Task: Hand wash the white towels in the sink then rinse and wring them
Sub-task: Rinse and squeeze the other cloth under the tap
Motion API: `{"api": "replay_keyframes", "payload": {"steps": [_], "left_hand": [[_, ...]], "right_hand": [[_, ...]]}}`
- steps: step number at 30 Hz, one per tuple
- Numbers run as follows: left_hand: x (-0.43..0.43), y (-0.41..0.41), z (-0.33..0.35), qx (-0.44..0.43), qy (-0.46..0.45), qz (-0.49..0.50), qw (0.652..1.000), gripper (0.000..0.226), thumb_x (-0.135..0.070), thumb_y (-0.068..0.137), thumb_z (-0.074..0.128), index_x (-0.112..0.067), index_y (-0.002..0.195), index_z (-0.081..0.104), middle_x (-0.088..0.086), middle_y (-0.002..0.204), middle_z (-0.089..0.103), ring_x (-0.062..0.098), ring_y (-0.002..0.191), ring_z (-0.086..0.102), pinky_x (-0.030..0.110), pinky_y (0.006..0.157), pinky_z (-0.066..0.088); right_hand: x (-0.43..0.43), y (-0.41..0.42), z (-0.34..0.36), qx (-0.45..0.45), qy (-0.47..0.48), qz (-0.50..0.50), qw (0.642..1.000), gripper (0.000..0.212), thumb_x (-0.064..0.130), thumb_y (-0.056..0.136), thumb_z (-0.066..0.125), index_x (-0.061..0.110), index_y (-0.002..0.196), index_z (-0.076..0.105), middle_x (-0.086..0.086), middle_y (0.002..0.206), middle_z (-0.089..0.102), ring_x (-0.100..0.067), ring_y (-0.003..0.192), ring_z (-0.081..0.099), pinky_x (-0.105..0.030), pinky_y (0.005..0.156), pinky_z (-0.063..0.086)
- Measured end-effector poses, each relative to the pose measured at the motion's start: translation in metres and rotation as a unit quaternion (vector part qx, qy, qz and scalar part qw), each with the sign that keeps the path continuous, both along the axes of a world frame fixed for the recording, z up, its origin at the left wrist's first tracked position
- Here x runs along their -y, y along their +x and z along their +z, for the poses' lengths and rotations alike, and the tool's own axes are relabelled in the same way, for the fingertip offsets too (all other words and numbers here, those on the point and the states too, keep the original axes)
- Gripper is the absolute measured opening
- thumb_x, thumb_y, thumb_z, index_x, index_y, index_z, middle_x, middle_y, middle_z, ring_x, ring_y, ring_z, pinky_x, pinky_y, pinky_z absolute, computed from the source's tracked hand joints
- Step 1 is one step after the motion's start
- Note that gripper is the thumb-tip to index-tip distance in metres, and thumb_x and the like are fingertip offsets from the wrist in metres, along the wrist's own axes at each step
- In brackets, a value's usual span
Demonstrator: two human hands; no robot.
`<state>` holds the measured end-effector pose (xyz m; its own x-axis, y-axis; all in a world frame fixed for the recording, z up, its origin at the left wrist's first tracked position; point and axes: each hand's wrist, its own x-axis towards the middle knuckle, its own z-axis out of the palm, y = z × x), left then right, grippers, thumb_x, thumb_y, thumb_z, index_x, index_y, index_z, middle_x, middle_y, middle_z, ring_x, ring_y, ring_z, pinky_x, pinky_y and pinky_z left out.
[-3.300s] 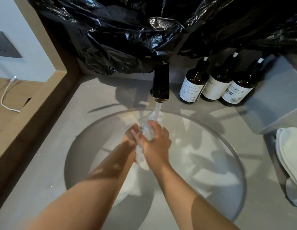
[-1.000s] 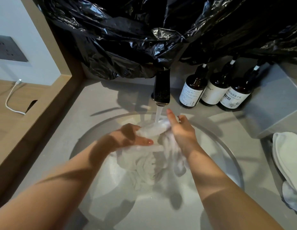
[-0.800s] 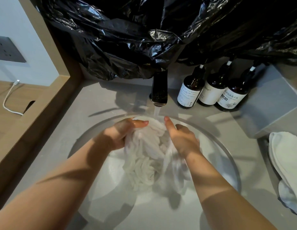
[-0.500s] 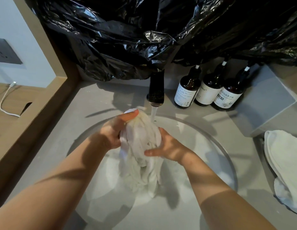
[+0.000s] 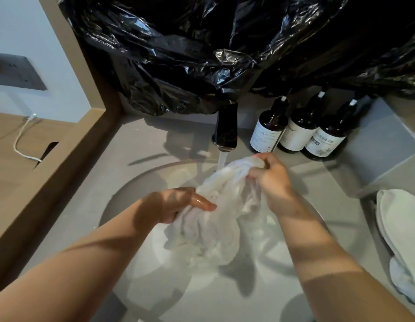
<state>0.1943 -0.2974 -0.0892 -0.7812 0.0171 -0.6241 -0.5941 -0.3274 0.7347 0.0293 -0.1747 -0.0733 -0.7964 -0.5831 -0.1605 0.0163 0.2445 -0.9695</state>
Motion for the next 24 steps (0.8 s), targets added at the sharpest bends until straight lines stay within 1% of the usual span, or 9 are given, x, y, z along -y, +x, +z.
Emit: {"api": "replay_keyframes", "payload": {"steps": [4, 7, 10, 13, 16, 19, 21, 23, 24], "left_hand": [[0.002, -0.002, -0.010, -0.083, 0.109, 0.161, 0.977, 0.052, -0.024, 0.061, 0.077, -0.002, 0.107, 0.067, 0.019, 0.104, 0.067, 0.032, 0.091, 0.067, 0.041, 0.084, 0.055], [-0.004, -0.001, -0.014, -0.166, 0.176, 0.229, 0.943, 0.057, -0.027, 0.054, 0.083, -0.002, 0.102, 0.067, 0.020, 0.098, 0.068, 0.033, 0.089, 0.068, 0.042, 0.076, 0.057], [-0.003, -0.006, -0.016, -0.231, 0.189, 0.299, 0.906, 0.043, -0.022, 0.063, 0.078, -0.002, 0.098, 0.061, 0.020, 0.087, 0.068, 0.033, 0.081, 0.069, 0.043, 0.072, 0.056], [-0.003, -0.012, -0.002, -0.190, 0.114, 0.306, 0.926, 0.032, -0.022, 0.081, 0.057, 0.002, 0.102, 0.056, 0.021, 0.091, 0.065, 0.032, 0.082, 0.068, 0.041, 0.076, 0.056], [-0.001, -0.018, 0.011, -0.064, 0.016, 0.290, 0.955, 0.029, -0.031, 0.091, 0.053, -0.005, 0.097, 0.064, 0.016, 0.095, 0.068, 0.028, 0.081, 0.066, 0.036, 0.077, 0.053], [-0.005, -0.022, 0.034, -0.037, 0.099, 0.277, 0.955, 0.057, -0.059, 0.093, 0.035, -0.014, 0.115, 0.062, 0.013, 0.110, 0.068, 0.028, 0.080, 0.065, 0.037, 0.074, 0.051], [-0.004, -0.025, 0.046, -0.027, 0.139, 0.283, 0.949, 0.084, -0.069, 0.090, 0.026, -0.006, 0.145, 0.034, 0.017, 0.148, 0.037, 0.028, 0.085, 0.063, 0.032, 0.072, 0.055], [0.005, -0.026, 0.049, 0.010, 0.167, 0.269, 0.948, 0.103, -0.072, 0.089, 0.014, 0.017, 0.142, 0.014, 0.032, 0.150, 0.008, 0.048, 0.121, 0.045, 0.039, 0.104, 0.039], [0.008, -0.025, 0.053, 0.016, 0.165, 0.245, 0.955, 0.111, -0.073, 0.087, 0.008, 0.027, 0.132, 0.022, 0.043, 0.142, 0.020, 0.056, 0.123, 0.038, 0.048, 0.109, 0.028]], "right_hand": [[-0.004, 0.013, -0.042, 0.008, 0.107, -0.064, 0.992, 0.028, 0.030, 0.080, 0.074, 0.022, 0.087, 0.047, -0.012, 0.109, 0.056, -0.025, 0.089, 0.060, -0.029, 0.077, 0.049], [-0.006, 0.034, -0.055, 0.103, 0.241, 0.009, 0.965, 0.052, 0.064, 0.087, 0.046, 0.014, 0.097, 0.058, -0.013, 0.109, 0.064, -0.030, 0.096, 0.061, -0.034, 0.087, 0.047], [-0.004, 0.057, -0.057, 0.264, 0.140, 0.134, 0.945, 0.076, 0.081, 0.077, 0.038, 0.024, 0.118, 0.066, -0.002, 0.117, 0.068, -0.022, 0.112, 0.061, -0.039, 0.106, 0.040], [0.009, 0.052, -0.043, 0.353, -0.015, 0.081, 0.932, 0.062, 0.059, 0.077, 0.064, 0.012, 0.118, 0.067, -0.014, 0.114, 0.069, -0.028, 0.107, 0.065, -0.039, 0.095, 0.050], [0.013, 0.037, -0.024, 0.311, -0.081, 0.059, 0.945, 0.069, 0.033, 0.071, 0.076, 0.004, 0.130, 0.054, -0.019, 0.122, 0.063, -0.032, 0.112, 0.062, -0.043, 0.095, 0.050], [0.014, 0.037, -0.013, 0.232, 0.004, 0.148, 0.961, 0.100, 0.030, 0.069, 0.080, 0.028, 0.149, 0.021, -0.002, 0.140, 0.051, -0.025, 0.122, 0.054, -0.046, 0.106, 0.040], [0.013, 0.044, -0.011, 0.176, 0.073, 0.221, 0.956, 0.106, 0.028, 0.072, 0.081, 0.029, 0.151, 0.010, 0.004, 0.147, 0.041, -0.016, 0.123, 0.049, -0.032, 0.104, 0.041], [0.010, 0.044, -0.008, 0.155, 0.099, 0.250, 0.951, 0.088, 0.019, 0.080, 0.075, 0.018, 0.147, 0.018, 0.005, 0.135, 0.049, -0.009, 0.110, 0.053, -0.018, 0.087, 0.046], [0.010, 0.043, -0.006, 0.139, 0.109, 0.254, 0.951, 0.073, 0.015, 0.081, 0.075, 0.012, 0.136, 0.028, 0.003, 0.127, 0.054, -0.010, 0.105, 0.057, -0.017, 0.083, 0.049]]}}
